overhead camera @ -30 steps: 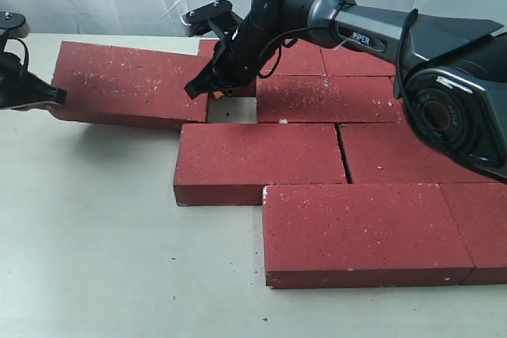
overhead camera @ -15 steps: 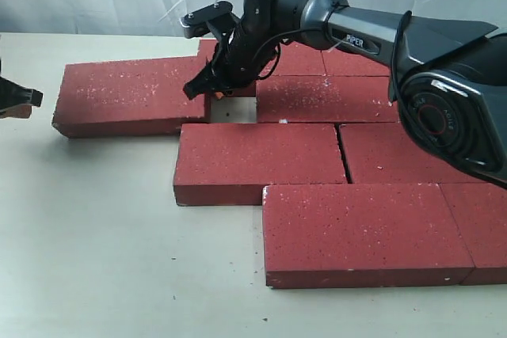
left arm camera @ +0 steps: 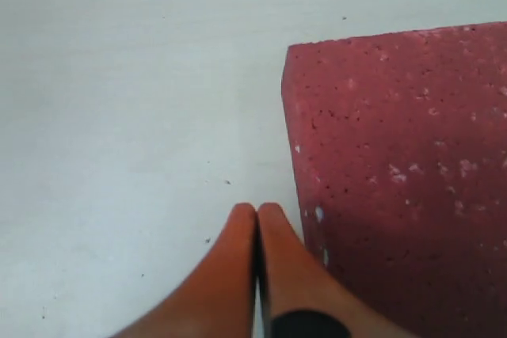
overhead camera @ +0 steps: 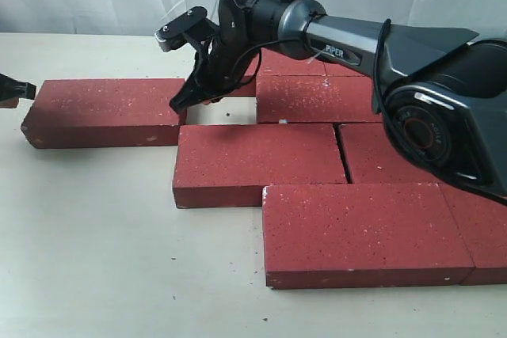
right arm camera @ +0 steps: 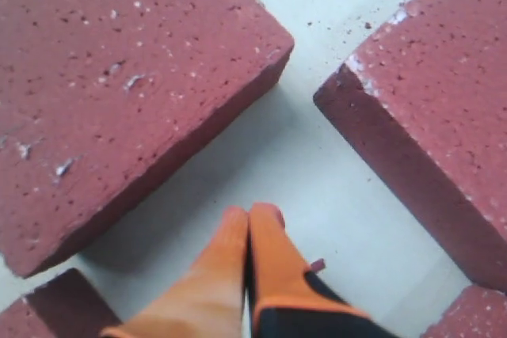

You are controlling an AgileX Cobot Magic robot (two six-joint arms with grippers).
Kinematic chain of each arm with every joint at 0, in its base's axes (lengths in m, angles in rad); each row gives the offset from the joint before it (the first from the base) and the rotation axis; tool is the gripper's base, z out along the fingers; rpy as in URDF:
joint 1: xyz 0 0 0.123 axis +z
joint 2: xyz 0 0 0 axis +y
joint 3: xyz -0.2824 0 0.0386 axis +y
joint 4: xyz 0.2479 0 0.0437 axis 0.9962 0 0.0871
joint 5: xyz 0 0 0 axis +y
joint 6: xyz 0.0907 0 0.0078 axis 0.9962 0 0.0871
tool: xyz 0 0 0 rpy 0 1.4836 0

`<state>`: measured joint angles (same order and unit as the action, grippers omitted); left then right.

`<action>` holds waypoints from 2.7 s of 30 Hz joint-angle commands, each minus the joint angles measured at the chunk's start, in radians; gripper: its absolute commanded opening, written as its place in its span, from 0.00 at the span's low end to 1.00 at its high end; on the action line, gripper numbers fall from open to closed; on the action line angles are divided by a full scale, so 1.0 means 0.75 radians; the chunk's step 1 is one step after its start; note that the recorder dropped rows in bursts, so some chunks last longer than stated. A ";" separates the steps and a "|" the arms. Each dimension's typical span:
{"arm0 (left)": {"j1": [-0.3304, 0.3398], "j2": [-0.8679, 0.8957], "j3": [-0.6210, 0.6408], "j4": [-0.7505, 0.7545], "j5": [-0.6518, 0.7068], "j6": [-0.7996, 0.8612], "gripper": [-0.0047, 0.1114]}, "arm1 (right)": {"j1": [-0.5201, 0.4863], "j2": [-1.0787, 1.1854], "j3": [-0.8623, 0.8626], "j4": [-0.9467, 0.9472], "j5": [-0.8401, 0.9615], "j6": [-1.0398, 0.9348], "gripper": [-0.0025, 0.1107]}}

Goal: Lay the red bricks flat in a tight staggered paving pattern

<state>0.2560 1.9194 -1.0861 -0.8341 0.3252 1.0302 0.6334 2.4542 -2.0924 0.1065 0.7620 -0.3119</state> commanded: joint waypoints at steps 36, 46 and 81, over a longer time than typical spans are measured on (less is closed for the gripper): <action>-0.068 0.094 -0.003 -0.513 0.208 0.393 0.04 | -0.005 -0.047 -0.011 -0.169 0.076 -0.006 0.01; -0.122 0.109 -0.003 -0.555 0.242 0.456 0.04 | -0.018 -0.234 -0.011 -0.371 0.269 0.040 0.01; -0.302 0.114 -0.003 -0.701 0.199 0.569 0.04 | -0.287 -0.986 1.350 -0.449 -0.528 0.205 0.01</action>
<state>0.0408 2.0076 -1.0861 -1.3410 0.4545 1.4551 0.4231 1.7204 -1.0884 -0.2092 0.4139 -0.1404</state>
